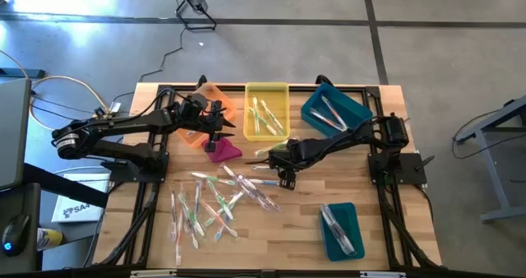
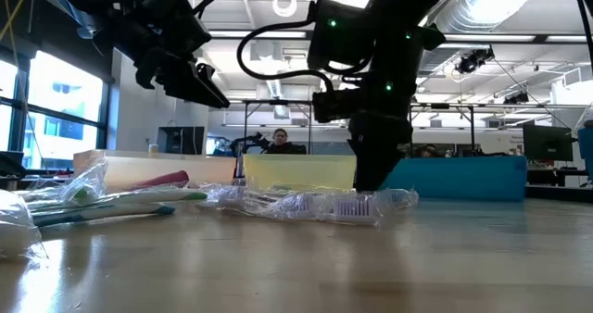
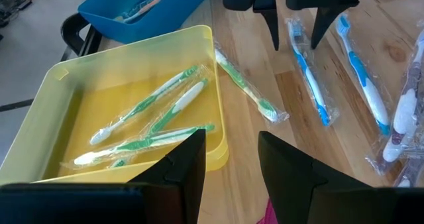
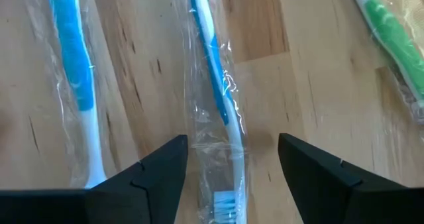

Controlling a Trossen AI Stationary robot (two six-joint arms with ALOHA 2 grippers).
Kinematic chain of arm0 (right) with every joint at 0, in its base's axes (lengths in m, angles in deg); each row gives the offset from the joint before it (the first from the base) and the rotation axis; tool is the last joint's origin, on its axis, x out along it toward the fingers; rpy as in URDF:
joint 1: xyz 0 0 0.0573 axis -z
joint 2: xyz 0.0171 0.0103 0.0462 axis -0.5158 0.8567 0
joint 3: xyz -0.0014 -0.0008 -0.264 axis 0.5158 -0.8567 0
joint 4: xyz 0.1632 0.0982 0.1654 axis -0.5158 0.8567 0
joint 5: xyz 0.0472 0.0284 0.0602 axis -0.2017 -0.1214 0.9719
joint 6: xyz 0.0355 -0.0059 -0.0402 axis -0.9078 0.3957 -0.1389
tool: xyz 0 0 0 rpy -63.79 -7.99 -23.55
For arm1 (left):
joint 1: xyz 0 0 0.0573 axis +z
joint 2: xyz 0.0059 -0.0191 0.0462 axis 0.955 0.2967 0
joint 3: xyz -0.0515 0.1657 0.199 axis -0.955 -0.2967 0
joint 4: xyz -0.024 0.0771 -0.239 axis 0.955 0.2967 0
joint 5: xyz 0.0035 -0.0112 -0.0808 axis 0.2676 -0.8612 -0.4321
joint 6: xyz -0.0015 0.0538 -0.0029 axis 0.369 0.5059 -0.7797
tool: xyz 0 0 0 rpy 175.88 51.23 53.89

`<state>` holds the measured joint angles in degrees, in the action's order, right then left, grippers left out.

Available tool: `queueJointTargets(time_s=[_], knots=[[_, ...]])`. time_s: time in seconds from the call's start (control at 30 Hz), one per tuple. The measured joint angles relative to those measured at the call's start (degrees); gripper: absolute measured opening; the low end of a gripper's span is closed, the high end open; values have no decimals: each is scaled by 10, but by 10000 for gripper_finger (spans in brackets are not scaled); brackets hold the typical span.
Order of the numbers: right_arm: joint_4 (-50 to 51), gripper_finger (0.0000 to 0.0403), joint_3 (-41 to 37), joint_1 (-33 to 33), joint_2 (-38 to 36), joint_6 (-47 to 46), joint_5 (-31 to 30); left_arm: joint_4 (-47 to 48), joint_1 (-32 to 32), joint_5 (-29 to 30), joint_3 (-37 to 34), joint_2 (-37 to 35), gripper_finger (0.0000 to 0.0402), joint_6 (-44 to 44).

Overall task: Pick & Place Toothbrushes
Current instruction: Put the blue toothbrush into the orange bin

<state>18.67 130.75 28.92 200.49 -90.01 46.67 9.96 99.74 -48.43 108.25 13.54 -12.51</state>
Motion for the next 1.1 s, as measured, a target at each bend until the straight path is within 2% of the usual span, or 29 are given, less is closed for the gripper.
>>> queueJointTargets(time_s=[0.13,0.43,0.63,1.1], knots=[[0,201,0,1,0,2,3,0,0,0,0,0,134,0],[-1,81,0,4,2,1,16,-1,0,13,0,0,134,0],[-1,21,-1,4,2,2,14,-1,0,14,0,0,134,0],[-1,7,-1,4,2,4,41,0,0,15,0,0,134,0]])
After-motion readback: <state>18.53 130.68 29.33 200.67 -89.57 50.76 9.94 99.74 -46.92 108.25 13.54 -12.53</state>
